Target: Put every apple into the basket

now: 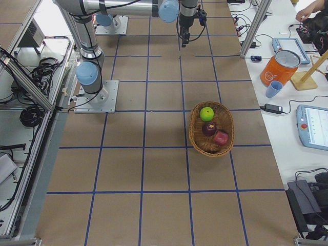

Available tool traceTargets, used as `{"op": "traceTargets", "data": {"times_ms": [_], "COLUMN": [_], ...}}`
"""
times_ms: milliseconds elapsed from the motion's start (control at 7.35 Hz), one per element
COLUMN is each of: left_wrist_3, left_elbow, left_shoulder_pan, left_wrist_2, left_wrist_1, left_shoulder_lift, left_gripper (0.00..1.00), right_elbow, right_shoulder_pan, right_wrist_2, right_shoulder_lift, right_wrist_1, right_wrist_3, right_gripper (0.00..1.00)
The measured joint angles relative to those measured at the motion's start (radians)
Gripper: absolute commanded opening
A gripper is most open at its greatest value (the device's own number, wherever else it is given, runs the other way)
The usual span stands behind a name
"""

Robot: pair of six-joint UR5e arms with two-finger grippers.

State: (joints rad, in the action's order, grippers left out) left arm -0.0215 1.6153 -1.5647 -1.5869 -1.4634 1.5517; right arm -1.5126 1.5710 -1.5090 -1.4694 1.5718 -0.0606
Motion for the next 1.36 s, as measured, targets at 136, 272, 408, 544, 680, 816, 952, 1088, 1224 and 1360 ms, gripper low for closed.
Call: {"op": "traceTargets", "data": {"times_ms": [136,272,408,544,680,816,952,1088,1224,1360], "left_wrist_3": [0.000,0.000,0.000,0.000,0.000,0.000,0.000,0.000,-0.001,-0.002], "left_elbow": [0.000,0.000,-0.001,-0.001,-0.001,0.001,0.002,0.001,0.001,0.000], "left_shoulder_pan": [0.000,0.001,0.003,0.004,0.004,0.005,0.005,0.004,0.002,0.000], "left_wrist_2": [0.001,0.001,0.001,0.000,-0.003,-0.005,-0.005,-0.004,-0.005,-0.005], "left_wrist_1": [0.000,0.000,0.001,0.001,0.001,0.002,0.002,0.002,0.004,0.007], "left_shoulder_lift": [0.001,0.002,0.002,0.005,0.009,0.009,0.007,0.010,0.015,0.017], "left_gripper": [1.00,1.00,1.00,1.00,1.00,1.00,1.00,1.00,1.00,1.00], "right_elbow": [-0.004,-0.004,-0.004,-0.003,-0.003,-0.004,-0.005,-0.005,-0.005,-0.006], "right_shoulder_pan": [0.002,0.003,0.003,0.003,0.004,0.004,0.004,0.004,0.004,0.004], "right_wrist_2": [-0.023,-0.035,-0.038,-0.039,-0.039,-0.039,-0.039,-0.040,-0.040,-0.040], "right_shoulder_lift": [-0.011,-0.016,-0.017,-0.018,-0.018,-0.018,-0.019,-0.020,-0.020,-0.020], "right_wrist_1": [-0.002,-0.003,-0.004,-0.004,-0.002,-0.002,-0.003,-0.003,-0.004,-0.003], "right_wrist_3": [0.003,0.003,0.003,0.003,0.002,0.002,0.002,0.002,0.003,0.003], "right_gripper": [1.00,1.00,1.00,1.00,1.00,1.00,1.00,1.00,1.00,1.00]}}
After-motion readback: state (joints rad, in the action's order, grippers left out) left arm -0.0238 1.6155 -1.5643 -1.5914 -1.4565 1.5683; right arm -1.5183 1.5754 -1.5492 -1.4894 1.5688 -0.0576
